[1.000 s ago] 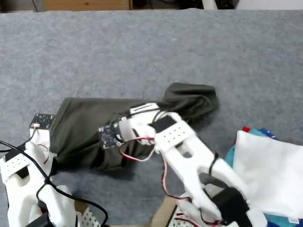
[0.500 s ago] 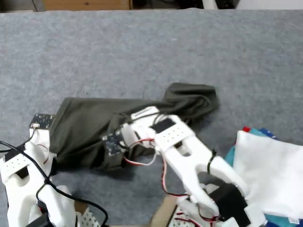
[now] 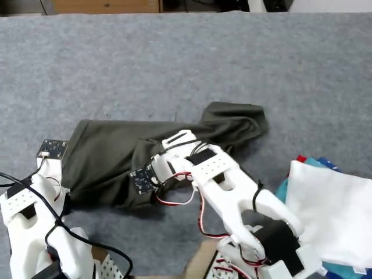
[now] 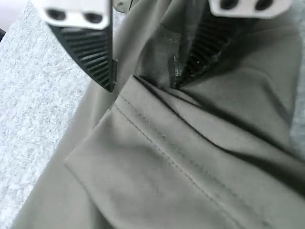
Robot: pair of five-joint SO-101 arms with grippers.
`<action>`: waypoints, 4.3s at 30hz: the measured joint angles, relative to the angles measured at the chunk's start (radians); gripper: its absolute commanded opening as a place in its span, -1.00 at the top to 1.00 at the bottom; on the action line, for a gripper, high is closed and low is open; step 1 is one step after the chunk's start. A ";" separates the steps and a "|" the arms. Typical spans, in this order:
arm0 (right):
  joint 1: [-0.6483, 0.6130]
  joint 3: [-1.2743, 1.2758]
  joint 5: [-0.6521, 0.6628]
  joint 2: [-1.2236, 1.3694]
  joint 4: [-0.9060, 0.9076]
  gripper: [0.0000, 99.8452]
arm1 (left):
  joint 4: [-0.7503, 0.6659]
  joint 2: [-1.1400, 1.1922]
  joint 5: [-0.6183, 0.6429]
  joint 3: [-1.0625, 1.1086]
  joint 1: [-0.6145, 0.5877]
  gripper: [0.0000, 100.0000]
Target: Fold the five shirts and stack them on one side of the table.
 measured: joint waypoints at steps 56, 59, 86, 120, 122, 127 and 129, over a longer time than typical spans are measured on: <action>-0.046 -0.371 -0.133 0.244 0.316 0.91 | 0.000 0.000 0.000 0.000 0.000 0.96; -0.046 -0.379 -0.133 0.244 0.316 0.70 | 0.000 0.000 0.000 0.000 0.000 0.96; -0.068 -0.327 -0.408 0.198 0.319 0.82 | 0.000 0.000 0.000 0.000 0.000 0.96; -0.078 -0.393 -0.473 0.169 0.450 0.68 | 0.000 0.000 -0.031 0.000 0.000 0.96; -0.078 -0.393 -0.473 0.169 0.454 0.69 | 0.000 0.000 -0.031 0.000 0.000 0.96; -0.078 -0.393 -0.473 0.169 0.456 0.75 | 0.000 0.000 -0.031 0.000 0.000 0.96; -0.078 -0.393 -0.474 0.169 0.456 0.77 | 0.000 0.000 -0.031 0.000 0.000 0.96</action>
